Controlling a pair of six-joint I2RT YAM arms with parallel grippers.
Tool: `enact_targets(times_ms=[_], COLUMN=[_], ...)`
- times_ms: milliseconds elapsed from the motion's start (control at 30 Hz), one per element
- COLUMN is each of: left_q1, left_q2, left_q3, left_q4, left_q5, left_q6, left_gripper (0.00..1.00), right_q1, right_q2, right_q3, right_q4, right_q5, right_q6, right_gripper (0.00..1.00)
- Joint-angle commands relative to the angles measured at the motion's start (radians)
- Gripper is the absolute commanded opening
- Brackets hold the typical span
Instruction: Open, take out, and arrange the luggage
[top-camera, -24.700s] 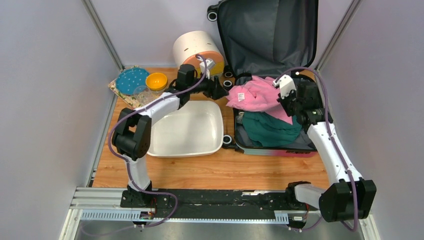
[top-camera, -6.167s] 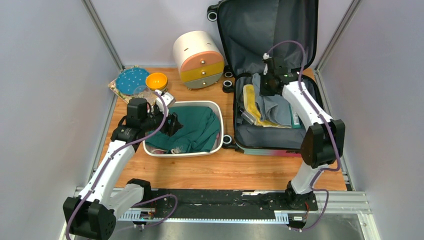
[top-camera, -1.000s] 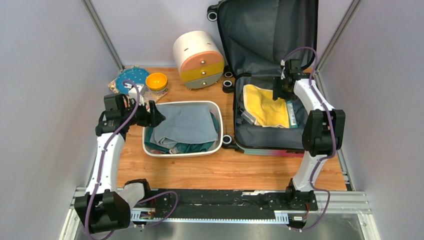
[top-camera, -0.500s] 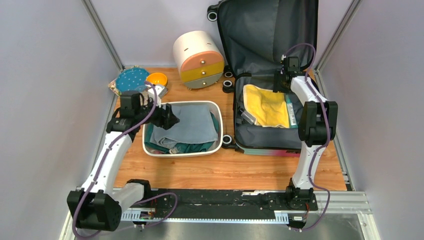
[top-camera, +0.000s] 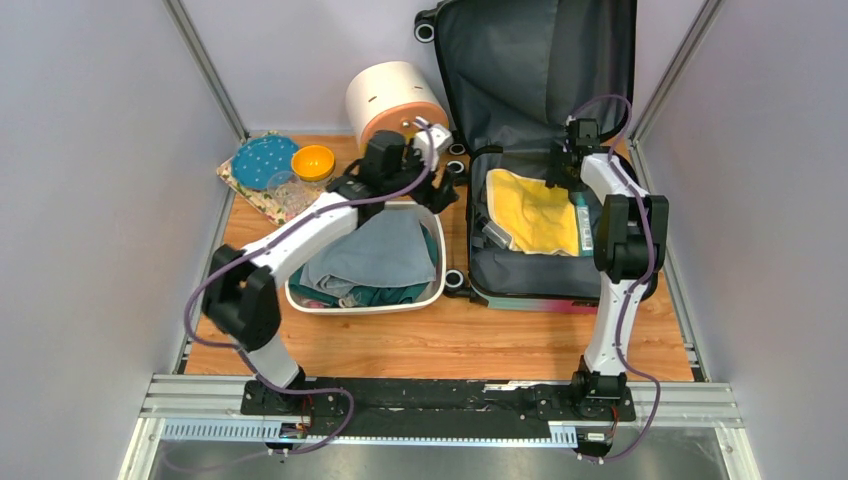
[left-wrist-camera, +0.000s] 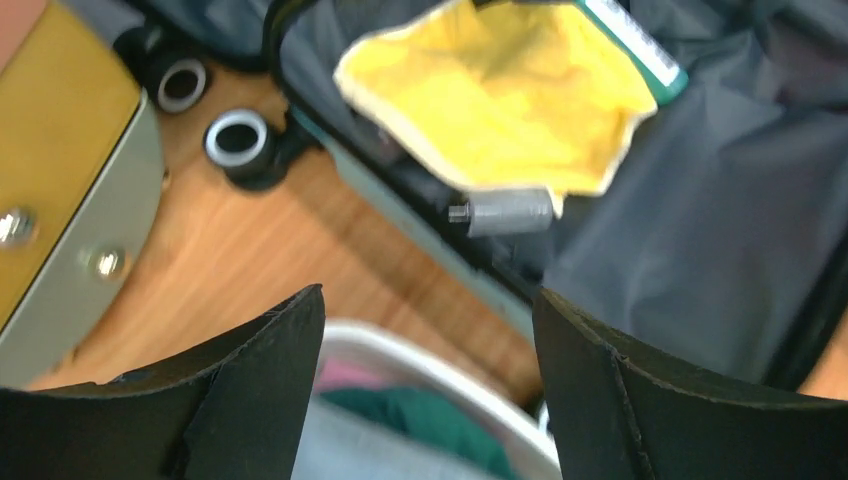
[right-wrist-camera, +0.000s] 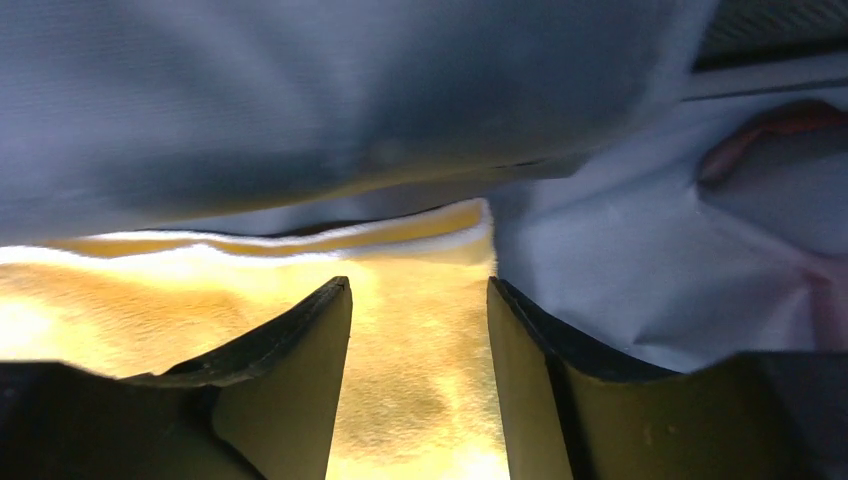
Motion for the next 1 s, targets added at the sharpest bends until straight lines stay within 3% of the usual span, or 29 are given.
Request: enact_targets(times_ms=[0, 100, 267, 500, 600, 667, 700, 733, 767, 867, 967], left_q1=[-0.117, -0.154, -0.183, -0.186, -0.188, -0.185, -0.182, -0.176, -0.154, -0.116, -0.094], left_q2=[0.188, 0.318, 0.481, 0.523, 0.503, 0.49, 0.487, 0.483, 0.478, 0.509, 0.55], left_q3=[0.157, 0.269, 0.443, 0.431, 0.393, 0.37, 0.362, 0.354, 0.348, 0.397, 0.463], left_q4=[0.185, 0.268, 0.303, 0.339, 0.345, 0.345, 0.347, 0.348, 0.336, 0.276, 0.224], left_q5=[-0.221, -0.29, -0.351, -0.388, -0.412, -0.407, -0.396, -0.362, -0.25, -0.09, -0.074], left_q6=[-0.051, -0.099, -0.112, -0.083, -0.073, -0.057, -0.048, -0.036, -0.007, 0.056, 0.113], left_gripper=[0.84, 0.84, 0.84, 0.84, 0.84, 0.84, 0.84, 0.84, 0.86, 0.9, 0.9], right_q1=[-0.032, -0.043, -0.046, -0.048, -0.048, -0.048, -0.048, -0.048, -0.048, -0.048, -0.048], right_q2=[0.006, 0.009, 0.015, 0.054, 0.057, 0.027, 0.01, -0.012, -0.055, -0.159, -0.254], right_q3=[0.031, 0.021, -0.015, -0.029, -0.034, -0.051, -0.083, -0.098, -0.113, -0.195, -0.276], right_q4=[0.028, 0.039, 0.099, 0.159, 0.168, 0.172, 0.177, 0.185, 0.185, 0.194, 0.2], right_q5=[0.003, 0.017, -0.041, -0.185, -0.196, -0.21, -0.243, -0.26, -0.276, -0.343, -0.408], right_q6=[0.018, 0.022, 0.03, 0.027, 0.024, 0.018, -0.001, -0.013, -0.025, -0.12, -0.194], right_gripper=[0.58, 0.64, 0.62, 0.61, 0.51, 0.31, 0.08, 0.0, 0.0, 0.0, 0.0])
